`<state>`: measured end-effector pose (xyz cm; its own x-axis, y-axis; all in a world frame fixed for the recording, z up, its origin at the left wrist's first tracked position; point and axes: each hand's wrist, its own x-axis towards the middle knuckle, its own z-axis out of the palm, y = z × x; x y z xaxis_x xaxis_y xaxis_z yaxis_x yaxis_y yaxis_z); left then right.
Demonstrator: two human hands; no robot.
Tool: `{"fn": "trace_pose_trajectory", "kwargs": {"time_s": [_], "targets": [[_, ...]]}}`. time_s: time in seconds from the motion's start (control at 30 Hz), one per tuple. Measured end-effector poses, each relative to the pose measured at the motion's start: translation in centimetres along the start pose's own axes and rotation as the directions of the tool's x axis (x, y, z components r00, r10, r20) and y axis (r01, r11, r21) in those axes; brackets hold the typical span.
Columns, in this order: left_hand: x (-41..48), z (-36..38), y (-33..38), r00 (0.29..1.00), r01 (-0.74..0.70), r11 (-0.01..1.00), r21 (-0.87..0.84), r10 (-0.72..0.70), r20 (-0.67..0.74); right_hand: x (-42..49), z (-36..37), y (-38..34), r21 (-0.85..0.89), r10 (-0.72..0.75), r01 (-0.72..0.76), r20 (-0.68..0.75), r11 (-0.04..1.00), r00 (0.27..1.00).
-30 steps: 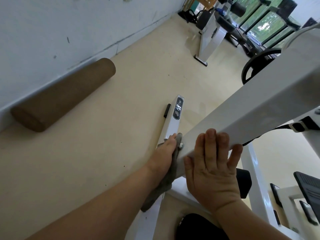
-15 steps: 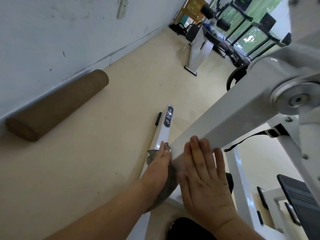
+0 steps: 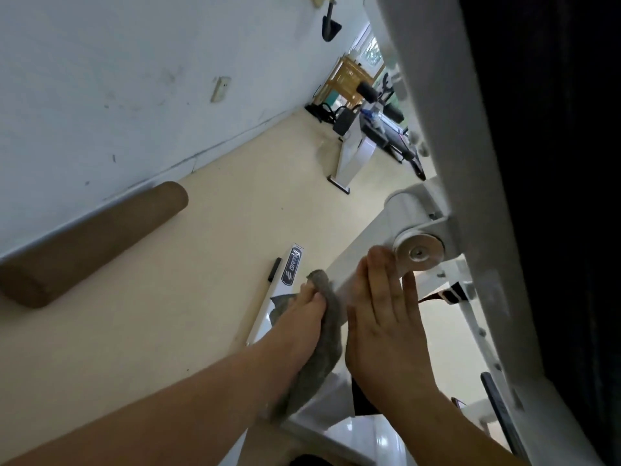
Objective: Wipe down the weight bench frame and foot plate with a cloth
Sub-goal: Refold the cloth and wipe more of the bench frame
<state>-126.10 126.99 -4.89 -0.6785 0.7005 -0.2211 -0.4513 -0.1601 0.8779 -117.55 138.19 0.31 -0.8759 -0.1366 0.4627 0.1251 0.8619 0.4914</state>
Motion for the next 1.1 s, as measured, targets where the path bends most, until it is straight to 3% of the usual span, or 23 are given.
{"fn": "trace_pose_trajectory", "kwargs": {"time_s": [0.1, 0.2, 0.27, 0.4, 0.47, 0.6, 0.7, 0.83, 1.0, 1.1], "targets": [[-0.2, 1.6, 3.6, 0.973, -0.154, 0.973, -0.173, 0.18, 0.148, 0.6, -0.9, -0.6, 0.084, 0.011, -0.011, 0.0, 0.996, 1.0], [-0.5, 1.9, 5.4, 0.934, -0.113, 0.916, -0.386, 0.231, 0.274, 0.3, -2.3, -1.5, 0.272, 0.096, -0.092, -0.001, 0.958, 0.995], [-0.3, 1.7, 3.7, 0.957, -0.1, 0.949, -0.298, 0.174, 0.232, -0.6, -2.8, -1.9, 0.318, 0.121, -0.125, 0.032, 0.94, 0.992], [-0.3, 0.4, -0.5, 0.99, -0.134, 0.99, 0.037, 0.135, -0.036, -2.0, -1.6, -2.4, 0.274, 0.103, -0.115, 0.059, 0.955, 0.993], [-0.1, 0.1, 0.7, 0.995, -0.089, 0.994, 0.063, 0.087, 0.043, -2.0, -1.4, -2.7, 0.297, 0.128, -0.14, 0.059, 0.945, 0.99], [0.5, 1.0, 4.1, 0.98, -0.178, 0.983, -0.036, 0.18, 0.089, -2.5, -1.5, -2.9, 0.345, 0.156, -0.172, 0.074, 0.922, 0.985], [1.4, -0.1, -1.2, 0.993, -0.113, 0.994, 0.003, 0.113, -0.03, -3.1, -1.3, -3.4, 0.289, 0.145, -0.173, 0.116, 0.942, 0.983], [-1.0, -4.4, -9.4, 0.966, -0.034, 0.922, 0.386, 0.13, -0.225, -3.8, 0.1, -6.3, 0.307, 0.058, -0.107, 0.166, 0.946, 0.984], [-2.4, -10.8, -14.1, 0.855, 0.235, 0.91, 0.343, -0.026, -0.518, -4.3, 3.7, -10.5, 0.256, -0.058, -0.011, 0.262, 0.967, 0.963], [-1.8, -13.1, -13.7, 0.812, 0.188, 0.935, 0.299, 0.024, -0.584, -4.2, 6.1, -11.6, 0.195, -0.113, 0.048, 0.338, 0.98, 0.934]]}}
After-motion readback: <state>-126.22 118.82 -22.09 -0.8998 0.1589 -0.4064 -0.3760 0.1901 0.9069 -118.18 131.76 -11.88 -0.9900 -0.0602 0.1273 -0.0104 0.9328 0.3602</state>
